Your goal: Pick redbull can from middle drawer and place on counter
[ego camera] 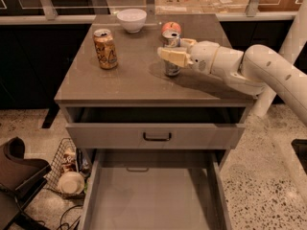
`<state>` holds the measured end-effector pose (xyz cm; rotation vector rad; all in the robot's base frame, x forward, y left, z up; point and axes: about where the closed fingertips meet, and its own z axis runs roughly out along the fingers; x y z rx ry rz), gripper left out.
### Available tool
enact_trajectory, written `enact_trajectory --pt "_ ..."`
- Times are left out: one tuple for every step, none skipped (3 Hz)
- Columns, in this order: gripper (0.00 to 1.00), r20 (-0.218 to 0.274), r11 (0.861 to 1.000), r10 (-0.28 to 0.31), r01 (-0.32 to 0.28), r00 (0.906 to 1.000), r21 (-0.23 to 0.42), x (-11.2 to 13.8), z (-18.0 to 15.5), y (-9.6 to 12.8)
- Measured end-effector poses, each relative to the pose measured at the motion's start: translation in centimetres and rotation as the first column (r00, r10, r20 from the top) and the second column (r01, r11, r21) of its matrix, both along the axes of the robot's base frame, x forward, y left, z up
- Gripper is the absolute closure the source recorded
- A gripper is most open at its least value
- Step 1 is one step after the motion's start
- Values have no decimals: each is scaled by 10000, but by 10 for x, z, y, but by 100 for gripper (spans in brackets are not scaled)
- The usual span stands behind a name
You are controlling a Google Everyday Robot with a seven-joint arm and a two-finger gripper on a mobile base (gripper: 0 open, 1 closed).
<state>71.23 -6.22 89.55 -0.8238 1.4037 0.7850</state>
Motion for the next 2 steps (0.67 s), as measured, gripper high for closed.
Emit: enact_trajectory --pt "0 3 10000 43 -43 10000 7 0 0 3" --pt "0 3 10000 46 -46 10000 8 0 0 3"
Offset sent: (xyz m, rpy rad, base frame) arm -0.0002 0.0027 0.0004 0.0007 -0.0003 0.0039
